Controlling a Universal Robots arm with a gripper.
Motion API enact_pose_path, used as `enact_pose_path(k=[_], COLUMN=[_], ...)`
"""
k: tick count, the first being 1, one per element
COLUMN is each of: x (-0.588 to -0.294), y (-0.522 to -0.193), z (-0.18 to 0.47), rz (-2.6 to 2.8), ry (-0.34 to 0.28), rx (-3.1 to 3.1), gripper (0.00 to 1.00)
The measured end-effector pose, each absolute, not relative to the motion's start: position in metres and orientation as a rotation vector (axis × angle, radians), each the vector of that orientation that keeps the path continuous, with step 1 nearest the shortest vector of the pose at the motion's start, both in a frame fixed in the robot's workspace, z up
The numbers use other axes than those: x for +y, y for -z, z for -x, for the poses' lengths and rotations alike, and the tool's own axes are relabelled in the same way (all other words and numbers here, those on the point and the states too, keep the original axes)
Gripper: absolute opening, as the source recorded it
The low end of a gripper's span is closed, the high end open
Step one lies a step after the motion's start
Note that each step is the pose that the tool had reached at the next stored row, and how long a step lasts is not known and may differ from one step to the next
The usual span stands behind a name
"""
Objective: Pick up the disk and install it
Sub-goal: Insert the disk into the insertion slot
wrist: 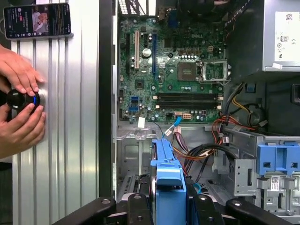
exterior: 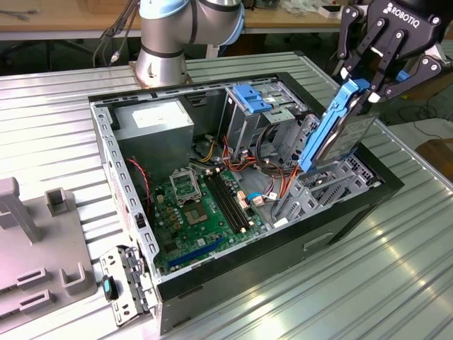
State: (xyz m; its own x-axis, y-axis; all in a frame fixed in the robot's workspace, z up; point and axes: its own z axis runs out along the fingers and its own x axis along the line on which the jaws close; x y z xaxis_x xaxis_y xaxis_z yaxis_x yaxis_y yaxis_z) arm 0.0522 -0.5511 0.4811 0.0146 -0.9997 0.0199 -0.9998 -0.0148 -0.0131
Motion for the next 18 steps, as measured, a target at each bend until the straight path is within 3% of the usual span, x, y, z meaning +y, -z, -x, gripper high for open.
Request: enact_pose_path(k=[18], x=[-0.562], y=[-0.461], z=[-0.057], rz=[-2.235], ry=[-0.037], rx=[-2.201], gripper=[0.36])
